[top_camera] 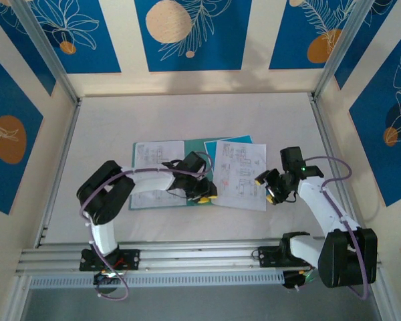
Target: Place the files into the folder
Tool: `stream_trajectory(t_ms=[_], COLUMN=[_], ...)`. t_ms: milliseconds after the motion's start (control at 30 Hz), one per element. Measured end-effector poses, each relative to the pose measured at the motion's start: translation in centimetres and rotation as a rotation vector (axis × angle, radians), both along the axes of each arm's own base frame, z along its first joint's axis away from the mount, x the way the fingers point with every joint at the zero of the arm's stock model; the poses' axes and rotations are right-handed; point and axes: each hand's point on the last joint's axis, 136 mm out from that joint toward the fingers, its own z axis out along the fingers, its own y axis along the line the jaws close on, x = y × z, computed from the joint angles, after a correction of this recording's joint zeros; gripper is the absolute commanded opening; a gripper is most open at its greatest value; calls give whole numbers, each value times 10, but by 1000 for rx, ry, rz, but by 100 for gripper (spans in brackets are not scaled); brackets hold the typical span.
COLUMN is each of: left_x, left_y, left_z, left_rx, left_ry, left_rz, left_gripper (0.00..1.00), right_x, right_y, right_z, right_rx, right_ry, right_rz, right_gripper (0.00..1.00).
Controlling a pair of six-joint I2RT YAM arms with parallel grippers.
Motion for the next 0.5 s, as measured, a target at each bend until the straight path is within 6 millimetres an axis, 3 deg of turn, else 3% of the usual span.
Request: stream_trajectory(t_ms=[100, 200, 500], left_x=[0, 0, 11], left_y=[-5, -10, -27], left_z=[-4, -5, 7], left_rx=[-8, -19, -96], left_ry=[11, 17, 32], left_rz=[13, 23, 123], left_gripper=[19, 0, 0], right_x=[0, 0, 2], right_y=[0, 0, -8], right_z=[0, 1, 8], right_rx=[6, 14, -6], right_ry=[-2, -3, -8], right_rz=[2, 4, 1], right_gripper=[62, 61, 59])
